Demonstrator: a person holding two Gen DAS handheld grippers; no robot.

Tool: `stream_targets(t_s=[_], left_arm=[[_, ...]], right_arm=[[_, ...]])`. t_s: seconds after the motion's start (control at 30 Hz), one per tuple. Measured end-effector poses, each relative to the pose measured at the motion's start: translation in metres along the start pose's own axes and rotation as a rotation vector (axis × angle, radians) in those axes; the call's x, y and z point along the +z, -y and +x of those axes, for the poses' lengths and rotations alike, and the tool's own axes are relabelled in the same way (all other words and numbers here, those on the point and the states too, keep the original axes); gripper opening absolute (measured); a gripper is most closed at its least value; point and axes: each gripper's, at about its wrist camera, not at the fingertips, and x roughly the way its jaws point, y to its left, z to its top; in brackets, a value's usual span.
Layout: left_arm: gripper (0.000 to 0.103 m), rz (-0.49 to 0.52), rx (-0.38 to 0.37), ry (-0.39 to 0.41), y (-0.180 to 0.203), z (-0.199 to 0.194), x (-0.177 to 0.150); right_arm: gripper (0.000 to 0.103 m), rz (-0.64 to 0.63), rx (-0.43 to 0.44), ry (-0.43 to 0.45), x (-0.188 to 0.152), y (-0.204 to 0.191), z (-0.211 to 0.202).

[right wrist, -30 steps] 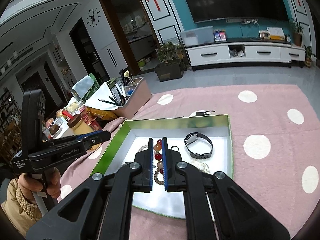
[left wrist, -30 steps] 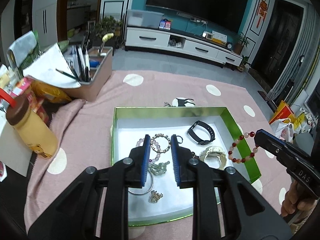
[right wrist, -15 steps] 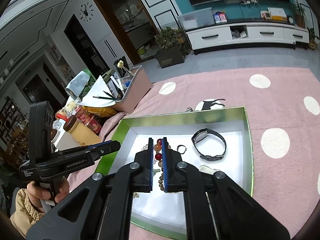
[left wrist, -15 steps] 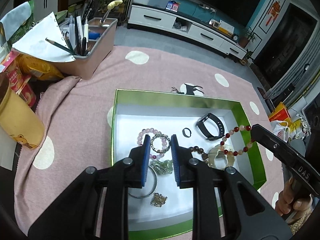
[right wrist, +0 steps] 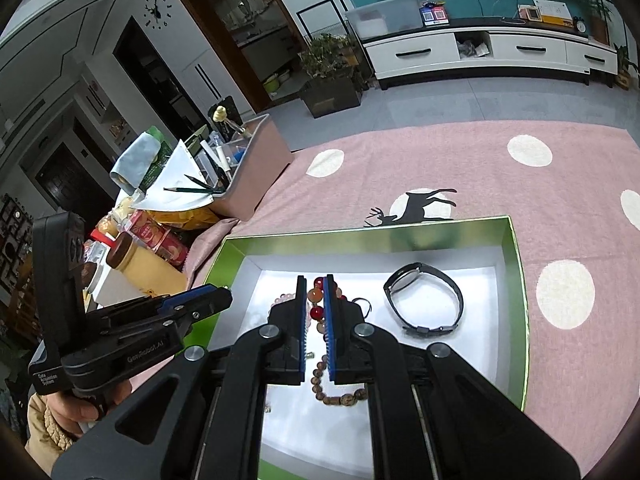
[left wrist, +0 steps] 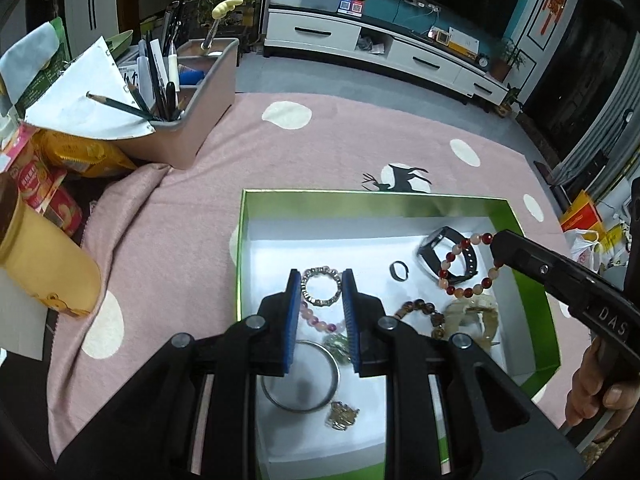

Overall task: Organize jewelry
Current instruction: 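Carry the silver ring and bead bracelet over the green box with both tools, then lower the silver ring into the box and open the left tool while the right tool releases the bracelet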

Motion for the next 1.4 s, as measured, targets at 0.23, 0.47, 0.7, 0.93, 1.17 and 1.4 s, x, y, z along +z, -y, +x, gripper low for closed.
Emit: stream_targets(t_s=[0.23,0.47,0.7,0.93,1.17,1.4], left_arm=[[0.020,0.009,0.028,-0.002,-0.001,0.005,0.008],[0.020,0.050,0.066,-0.022,0.008,0.018,0.017],[0.020,0.067,0.087,-0.033,0.014,0.028,0.021],[0.020,0.080,0.106,-0.038,0.016,0.034,0.021],[0.020,0.089,0.123,-0.041,0.015,0.040,0.023],[0.020,0.080,0.131,-0.050,0.012,0.047,0.024]], right_arm=[[0.007,-0.005,-0.009,-0.014,0.005,-0.003,0.009],[0.007,-0.011,-0.028,-0.021,0.012,-0.004,0.015],[0.007,-0.011,-0.044,-0.025,0.016,-0.001,0.020],[0.007,-0.005,-0.051,-0.035,0.017,0.003,0.026],[0.007,-0.001,-0.059,-0.039,0.019,0.006,0.031],[0.007,-0.001,-0.065,-0.045,0.020,0.008,0.035]])
